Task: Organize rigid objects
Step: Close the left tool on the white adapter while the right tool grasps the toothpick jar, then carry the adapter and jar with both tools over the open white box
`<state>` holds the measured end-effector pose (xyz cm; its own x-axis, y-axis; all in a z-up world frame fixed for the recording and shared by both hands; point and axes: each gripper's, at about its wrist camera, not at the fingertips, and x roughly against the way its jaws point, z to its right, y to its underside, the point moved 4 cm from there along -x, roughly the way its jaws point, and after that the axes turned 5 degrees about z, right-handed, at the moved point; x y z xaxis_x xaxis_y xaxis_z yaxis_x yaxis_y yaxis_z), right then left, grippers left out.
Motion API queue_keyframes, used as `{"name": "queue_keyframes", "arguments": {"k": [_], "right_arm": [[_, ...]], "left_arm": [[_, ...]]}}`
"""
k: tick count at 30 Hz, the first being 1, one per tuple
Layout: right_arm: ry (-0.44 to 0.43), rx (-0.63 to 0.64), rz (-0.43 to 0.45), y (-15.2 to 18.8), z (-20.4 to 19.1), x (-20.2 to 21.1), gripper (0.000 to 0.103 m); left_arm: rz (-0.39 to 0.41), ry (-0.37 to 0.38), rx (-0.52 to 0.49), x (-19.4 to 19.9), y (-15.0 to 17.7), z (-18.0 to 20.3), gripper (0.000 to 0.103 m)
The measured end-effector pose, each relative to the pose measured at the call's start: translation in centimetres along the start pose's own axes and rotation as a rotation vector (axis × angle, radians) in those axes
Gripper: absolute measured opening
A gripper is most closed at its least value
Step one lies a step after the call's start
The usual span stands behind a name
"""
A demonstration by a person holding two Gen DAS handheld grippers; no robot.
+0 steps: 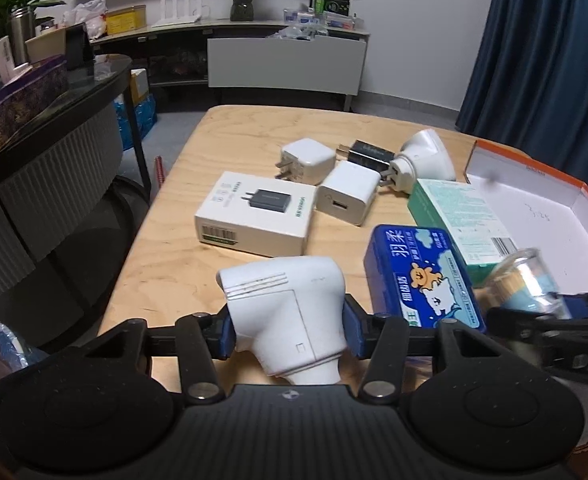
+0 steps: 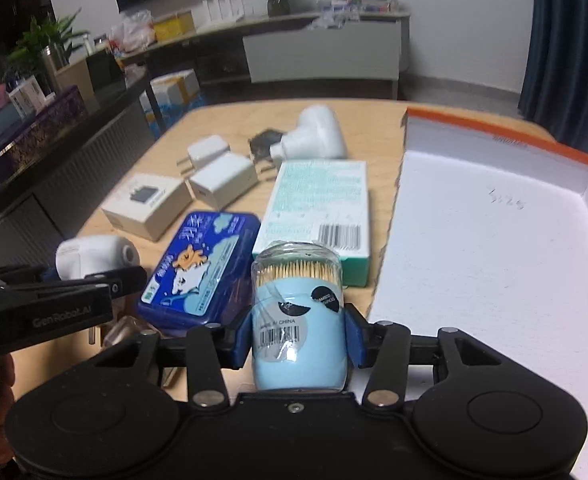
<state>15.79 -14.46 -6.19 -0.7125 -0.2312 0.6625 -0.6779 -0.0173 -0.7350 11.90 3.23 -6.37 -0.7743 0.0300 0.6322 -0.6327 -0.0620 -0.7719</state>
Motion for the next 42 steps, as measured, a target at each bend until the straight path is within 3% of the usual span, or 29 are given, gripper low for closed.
{"name": "queue_keyframes", "arguments": {"k": [8, 16, 32, 42], "right_arm": [[-0.031, -0.022, 0.102, -1.7, 0.6, 4.2, 0.056], [0.016, -0.032, 0.162, -2.3, 2.6, 7.3, 0.056], [0.154, -0.139, 0.216, -1.6, 9.8, 10.8, 0.056], [0.211, -0.178, 0.245, -2.0, 13.2, 11.5, 0.056]], "left_arm": [[0.076, 0.041, 0.004, 3.7, -1.9, 0.9, 0.051], [0.107, 0.12, -0.016, 6.2, -2.9, 4.8, 0.051], [0.084, 0.3, -0.09, 5.4, -3.4, 13.2, 0.051], [0.074, 0.343, -0.135, 4.2, -4.2, 17.1, 0.051]]}}
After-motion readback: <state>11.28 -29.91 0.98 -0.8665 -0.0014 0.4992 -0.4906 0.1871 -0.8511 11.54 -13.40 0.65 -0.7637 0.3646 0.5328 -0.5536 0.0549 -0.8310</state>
